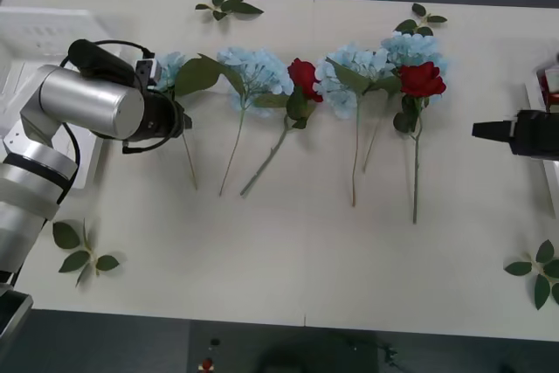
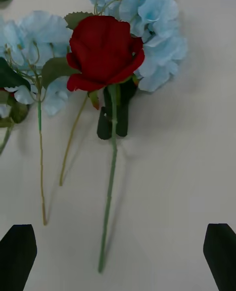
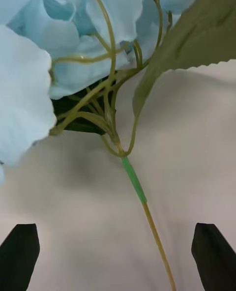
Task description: Put the red flowers into the right box and the blue flowers into the left box
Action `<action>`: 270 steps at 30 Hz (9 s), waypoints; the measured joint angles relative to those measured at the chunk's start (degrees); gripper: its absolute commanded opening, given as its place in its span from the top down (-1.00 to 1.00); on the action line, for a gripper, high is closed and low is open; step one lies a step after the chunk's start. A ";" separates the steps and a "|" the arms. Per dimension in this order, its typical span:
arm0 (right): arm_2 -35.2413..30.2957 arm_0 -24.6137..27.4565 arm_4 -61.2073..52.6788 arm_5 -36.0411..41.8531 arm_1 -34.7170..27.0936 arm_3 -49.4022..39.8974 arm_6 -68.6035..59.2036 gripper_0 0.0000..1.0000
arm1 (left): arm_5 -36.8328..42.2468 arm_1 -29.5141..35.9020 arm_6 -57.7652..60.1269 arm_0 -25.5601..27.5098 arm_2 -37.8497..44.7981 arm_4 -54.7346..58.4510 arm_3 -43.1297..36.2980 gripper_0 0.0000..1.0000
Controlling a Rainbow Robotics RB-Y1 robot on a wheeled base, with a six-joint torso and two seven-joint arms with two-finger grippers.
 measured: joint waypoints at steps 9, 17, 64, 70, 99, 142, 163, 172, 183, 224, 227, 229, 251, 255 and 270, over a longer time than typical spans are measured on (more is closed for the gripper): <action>15.36 -15.93 19.12 -1.46 7.60 4.87 -14.77 -1.00 | -0.01 0.02 0.17 0.00 -5.70 -0.18 2.43 -0.11; 21.27 -24.77 30.38 -1.72 15.46 14.34 -22.17 -1.00 | -0.01 0.01 0.19 0.00 -6.01 -0.18 2.52 1.00; -9.13 0.24 33.99 -1.40 -5.20 1.47 -13.29 1.00 | 14.86 27.62 -8.81 25.48 38.86 19.10 -31.58 -0.52; -7.69 0.13 39.61 -1.38 -8.63 9.65 -13.33 1.00 | 9.92 27.61 -12.64 25.48 38.79 22.83 -25.11 -1.00; 3.81 -8.14 29.17 -1.26 -7.77 11.81 -13.39 -1.00 | 12.56 6.80 -10.51 1.22 -1.67 0.46 -27.11 -1.00; 25.92 -45.88 63.09 8.20 37.83 41.91 -71.42 -0.85 | -22.95 -3.10 -11.54 -0.70 -16.11 -1.78 -3.14 -0.53; 28.69 -46.81 66.07 7.65 38.13 45.13 -71.44 1.00 | -22.95 -3.20 -11.54 -0.70 -15.63 -5.14 0.31 1.00; 28.69 -46.81 65.42 7.52 38.13 45.13 -71.45 1.00 | -20.38 2.49 -11.54 -0.65 -9.58 1.68 -9.00 1.00; 28.64 -46.67 54.91 5.44 32.48 39.17 -71.30 1.00 | 17.56 9.77 -11.54 -0.46 17.94 18.82 -21.76 1.00; -12.21 -1.04 -4.17 7.09 21.53 -25.09 23.12 1.00 | 3.75 21.64 -28.73 16.28 38.19 28.25 -18.23 -1.00; -11.03 -1.52 -4.17 6.92 23.53 -25.71 26.57 1.00 | 6.43 21.64 -31.21 16.29 38.01 33.64 -23.55 -1.00; -9.14 -2.44 -4.17 6.01 23.82 -25.72 27.75 1.00 | 6.84 21.64 -31.49 16.30 37.06 36.77 -26.73 -1.00; -3.99 -6.20 -4.11 3.30 32.32 -25.71 30.67 1.00 | 8.82 1.98 -77.30 16.27 19.07 64.58 -15.75 -1.00; -3.11 -6.26 -4.11 3.30 32.32 -25.71 30.72 1.00 | 8.68 -1.06 -81.75 16.27 17.25 64.56 -15.66 -1.00; -1.23 -7.83 -3.52 3.27 32.32 -25.71 30.75 1.00 | 4.53 -4.78 -81.76 16.27 5.24 74.53 -15.55 -1.00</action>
